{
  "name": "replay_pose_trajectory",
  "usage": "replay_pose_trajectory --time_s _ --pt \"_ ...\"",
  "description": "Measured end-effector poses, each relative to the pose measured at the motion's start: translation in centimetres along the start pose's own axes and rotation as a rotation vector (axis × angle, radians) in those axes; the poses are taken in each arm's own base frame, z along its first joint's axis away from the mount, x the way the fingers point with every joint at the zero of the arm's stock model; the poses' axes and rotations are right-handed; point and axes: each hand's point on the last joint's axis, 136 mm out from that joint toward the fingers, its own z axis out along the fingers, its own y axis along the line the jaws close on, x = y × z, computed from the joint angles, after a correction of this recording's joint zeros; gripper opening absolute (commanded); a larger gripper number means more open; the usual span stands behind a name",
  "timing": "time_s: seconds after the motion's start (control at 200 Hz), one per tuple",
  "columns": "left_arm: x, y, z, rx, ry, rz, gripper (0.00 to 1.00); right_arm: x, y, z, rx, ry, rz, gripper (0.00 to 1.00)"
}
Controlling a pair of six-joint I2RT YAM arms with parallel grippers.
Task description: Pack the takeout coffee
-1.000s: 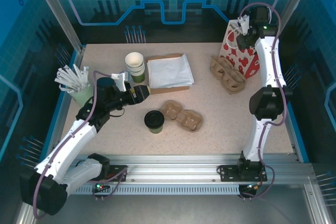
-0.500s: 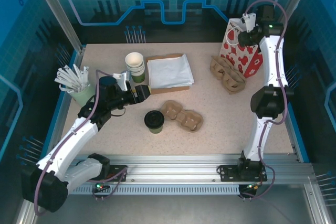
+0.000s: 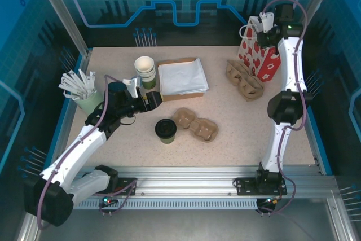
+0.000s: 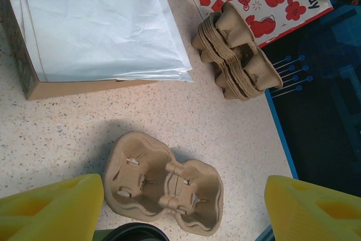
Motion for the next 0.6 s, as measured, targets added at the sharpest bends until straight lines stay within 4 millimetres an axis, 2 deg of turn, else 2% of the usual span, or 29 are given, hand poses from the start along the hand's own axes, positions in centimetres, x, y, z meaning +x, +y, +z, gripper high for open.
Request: replay_pose_trajectory --time_s 0.3,0.365,0.425,0.495,0.6 --pt "0.0 -0.1 0.0 0.005 0.001 0.001 0.77 -0.7 -0.2 -1.3 0.029 -0.022 -0.022 0.07" --pt "0.0 -0.1 0.0 0.007 0.003 0.001 0.77 -1.1 -0.3 -2.4 0.048 -0.035 -0.032 0.11" --pt "0.0 -0.1 0.0 0.007 0.003 0.001 0.77 -1.5 -0.3 -3.4 0.060 -0.050 -0.044 0.19" --pt "0.0 -0.2 0.0 0.008 0.003 0.002 0.77 -1.9 -0.6 -4.6 0.083 -0.065 -0.053 0.22" --pt "0.0 -0.2 0.0 0.008 0.003 0.002 0.77 -2.0 -0.9 -5.1 0.101 -0.069 -0.057 0.29"
